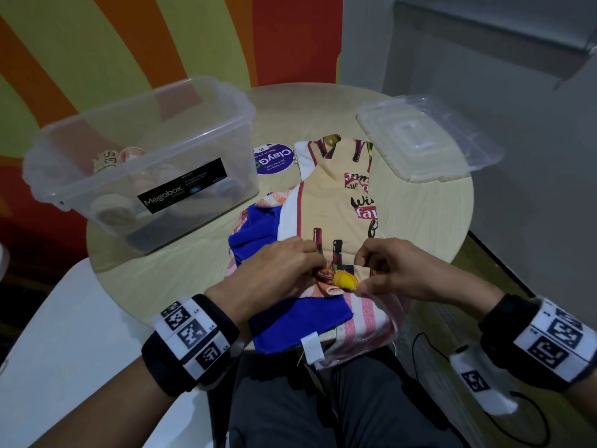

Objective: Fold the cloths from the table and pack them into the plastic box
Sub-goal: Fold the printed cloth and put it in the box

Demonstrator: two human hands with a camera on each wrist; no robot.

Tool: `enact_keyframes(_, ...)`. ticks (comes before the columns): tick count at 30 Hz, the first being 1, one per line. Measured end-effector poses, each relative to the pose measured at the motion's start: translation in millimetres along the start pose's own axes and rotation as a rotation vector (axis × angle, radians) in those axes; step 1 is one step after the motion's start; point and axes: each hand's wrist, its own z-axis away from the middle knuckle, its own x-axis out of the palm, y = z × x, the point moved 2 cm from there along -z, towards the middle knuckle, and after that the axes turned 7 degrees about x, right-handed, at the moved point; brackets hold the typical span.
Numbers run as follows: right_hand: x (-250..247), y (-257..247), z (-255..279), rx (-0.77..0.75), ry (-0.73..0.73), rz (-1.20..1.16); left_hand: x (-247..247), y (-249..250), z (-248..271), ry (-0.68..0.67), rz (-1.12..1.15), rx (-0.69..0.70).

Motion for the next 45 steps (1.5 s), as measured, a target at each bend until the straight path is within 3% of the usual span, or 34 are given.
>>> enact_keyframes(2, -5.6, 6.6, 8.7, -0.034, -0.053, 0.000, -1.4, -4.2, 0.4, 0.005, 0.043, -0.014)
enact_keyframes(6, -16.6, 9.4, 11.4, -0.006, -0.027, 0.038, -8.4, -8.2, -6.8, -0.013, 0.134, -0.081)
enact_keyframes(12, -6.4, -25.6, 10.1, -0.139, 0.188, 0.386, -10.7, -11.8, -11.3, 0.055, 0.243, -0.208)
enact_keyframes(15, 14.5, -33.4, 3.1, -0.168, 0.163, 0.470, -11.9, -11.9, -13.4, 0.077, 0.282, -0.278)
enact_keyframes(22, -10.3, -34.0, 11.2, -0.254, 0.246, 0.309, -33.1, 2.9, 3.0, 0.173, 0.415, -0.246)
enact_keyframes(25, -15.6, -34.7, 26.5, -0.294, 0.156, 0.233, -39.2, 15.7, 14.3, 0.104, 0.394, -0.207)
enact_keyframes(29, 6.2, -17.9, 22.0, -0.237, 0.017, 0.135, -16.9, 20.2, 15.9, -0.032, 0.335, -0.209)
enact_keyframes(33, 16.1, -4.6, 4.5, -0.182, 0.072, 0.084, -5.1, 10.7, 7.5, -0.001, 0.219, -0.300)
enact_keyframes(36, 13.9, -0.1, -0.2, -0.142, 0.099, 0.088, -7.3, 8.6, 4.0, -0.013, -0.002, -0.364)
enact_keyframes(39, 17.2, 2.7, -0.7, -0.132, 0.136, 0.155, -15.5, 11.7, 4.1, 0.073, -0.047, -0.250)
enact_keyframes(43, 20.3, 4.7, -1.2, -0.145, 0.161, 0.156, -9.7, 19.1, 5.2, -0.057, -0.025, -0.045)
enact_keyframes(45, 18.9, 1.9, -0.8, -0.155, 0.168, 0.245, -5.1, 16.6, 1.6, -0.057, -0.032, -0.035)
